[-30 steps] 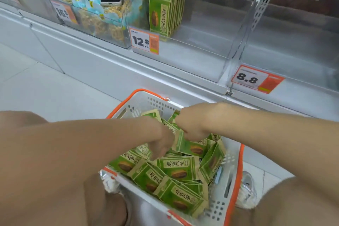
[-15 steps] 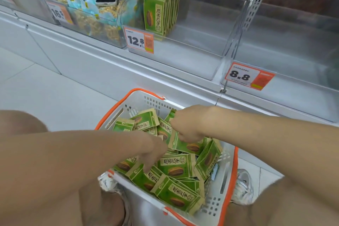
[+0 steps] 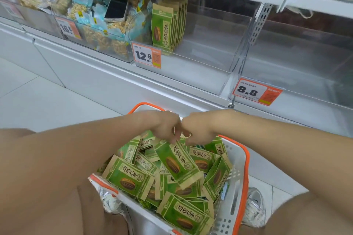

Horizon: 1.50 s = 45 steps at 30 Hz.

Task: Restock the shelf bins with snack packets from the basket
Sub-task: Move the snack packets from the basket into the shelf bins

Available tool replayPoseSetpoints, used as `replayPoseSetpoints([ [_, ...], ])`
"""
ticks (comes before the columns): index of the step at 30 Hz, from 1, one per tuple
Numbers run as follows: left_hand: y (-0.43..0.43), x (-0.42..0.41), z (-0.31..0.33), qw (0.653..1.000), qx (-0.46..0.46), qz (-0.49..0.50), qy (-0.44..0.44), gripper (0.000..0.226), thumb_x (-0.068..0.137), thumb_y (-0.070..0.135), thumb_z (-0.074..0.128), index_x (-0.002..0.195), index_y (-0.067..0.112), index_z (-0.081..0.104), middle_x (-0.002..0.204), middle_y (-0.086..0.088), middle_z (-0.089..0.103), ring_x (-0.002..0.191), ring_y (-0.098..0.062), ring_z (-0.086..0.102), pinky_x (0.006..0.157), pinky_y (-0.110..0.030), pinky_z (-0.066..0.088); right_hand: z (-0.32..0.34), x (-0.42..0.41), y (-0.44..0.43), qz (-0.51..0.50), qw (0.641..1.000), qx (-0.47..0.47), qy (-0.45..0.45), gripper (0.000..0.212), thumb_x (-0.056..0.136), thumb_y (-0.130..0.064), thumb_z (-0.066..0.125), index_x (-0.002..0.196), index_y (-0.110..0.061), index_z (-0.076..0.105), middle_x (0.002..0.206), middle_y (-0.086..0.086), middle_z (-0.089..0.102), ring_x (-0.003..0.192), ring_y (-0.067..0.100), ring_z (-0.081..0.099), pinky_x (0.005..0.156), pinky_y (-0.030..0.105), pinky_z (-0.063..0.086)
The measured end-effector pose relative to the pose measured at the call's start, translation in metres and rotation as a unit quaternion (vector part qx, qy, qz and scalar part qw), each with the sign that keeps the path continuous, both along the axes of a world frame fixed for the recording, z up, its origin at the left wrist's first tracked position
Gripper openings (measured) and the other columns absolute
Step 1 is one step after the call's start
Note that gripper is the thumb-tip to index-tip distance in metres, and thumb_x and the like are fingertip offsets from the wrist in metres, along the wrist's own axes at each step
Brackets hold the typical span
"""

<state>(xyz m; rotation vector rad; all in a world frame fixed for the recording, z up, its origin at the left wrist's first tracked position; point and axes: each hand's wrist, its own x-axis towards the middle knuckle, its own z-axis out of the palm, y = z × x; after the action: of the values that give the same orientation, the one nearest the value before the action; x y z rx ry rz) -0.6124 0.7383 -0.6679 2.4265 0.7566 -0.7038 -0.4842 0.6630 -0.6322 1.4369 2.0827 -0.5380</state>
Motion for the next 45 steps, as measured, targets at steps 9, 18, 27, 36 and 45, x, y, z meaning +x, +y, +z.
replayPoseSetpoints([
  [9, 0.052, -0.031, 0.099, 0.918, -0.036, 0.255, -0.303, 0.013, 0.093, 0.021, 0.08, 0.102, 0.013, 0.074, 0.082, -0.005, 0.074, 0.071, -0.018, 0.069, 0.058, -0.025, 0.055, 0.033, 0.017, 0.025, -0.318, 0.84, 0.164, 0.407, 0.031, 0.099, -0.039, 0.068, 0.095, -0.008, 0.068, 0.074, 0.013, 0.074, 0.069, 0.027, 0.071, 0.066, 0.044, 0.06],
  [18, 0.049, -0.039, 0.156, 0.747, -0.219, 0.395, -0.488, 0.028, 0.099, 0.016, 0.071, 0.126, 0.006, 0.068, 0.109, -0.01, 0.08, 0.097, -0.025, 0.078, 0.076, -0.035, 0.065, 0.081, 0.009, 0.04, -0.412, 0.592, 0.332, 0.608, 0.021, 0.105, -0.029, 0.06, 0.102, -0.01, 0.071, 0.087, 0.008, 0.08, 0.082, 0.027, 0.078, 0.076, 0.058, 0.063],
  [27, 0.059, -0.035, 0.158, 0.707, -0.201, 0.446, -0.51, 0.035, 0.095, 0.011, 0.075, 0.127, 0.0, 0.065, 0.101, -0.013, 0.08, 0.088, -0.027, 0.08, 0.063, -0.032, 0.063, 0.075, -0.003, 0.08, -0.432, 0.646, 0.384, 0.5, 0.041, 0.105, -0.052, 0.039, 0.099, -0.019, 0.064, 0.096, 0.004, 0.073, 0.091, 0.028, 0.071, 0.081, 0.055, 0.059],
  [36, 0.081, -0.035, 0.144, 0.823, -0.145, 0.287, -0.468, 0.078, 0.071, -0.013, 0.088, 0.13, 0.024, 0.052, 0.118, -0.008, 0.076, 0.096, -0.026, 0.079, 0.08, -0.046, 0.066, 0.075, 0.008, 0.127, -0.525, 0.577, 0.34, 0.525, 0.046, 0.107, -0.042, 0.05, 0.084, -0.009, 0.072, 0.078, 0.005, 0.074, 0.067, 0.023, 0.064, 0.061, 0.032, 0.048],
  [45, 0.141, -0.043, 0.115, 0.838, 0.229, 0.281, -0.408, 0.041, 0.095, 0.038, 0.074, 0.129, 0.017, 0.063, 0.111, 0.003, 0.068, 0.099, -0.018, 0.063, 0.087, -0.033, 0.051, 0.07, 0.021, 0.18, -0.531, 0.504, 0.382, 0.564, 0.027, 0.104, -0.039, 0.058, 0.088, -0.018, 0.051, 0.09, 0.007, 0.067, 0.077, 0.022, 0.059, 0.065, 0.031, 0.047],
])
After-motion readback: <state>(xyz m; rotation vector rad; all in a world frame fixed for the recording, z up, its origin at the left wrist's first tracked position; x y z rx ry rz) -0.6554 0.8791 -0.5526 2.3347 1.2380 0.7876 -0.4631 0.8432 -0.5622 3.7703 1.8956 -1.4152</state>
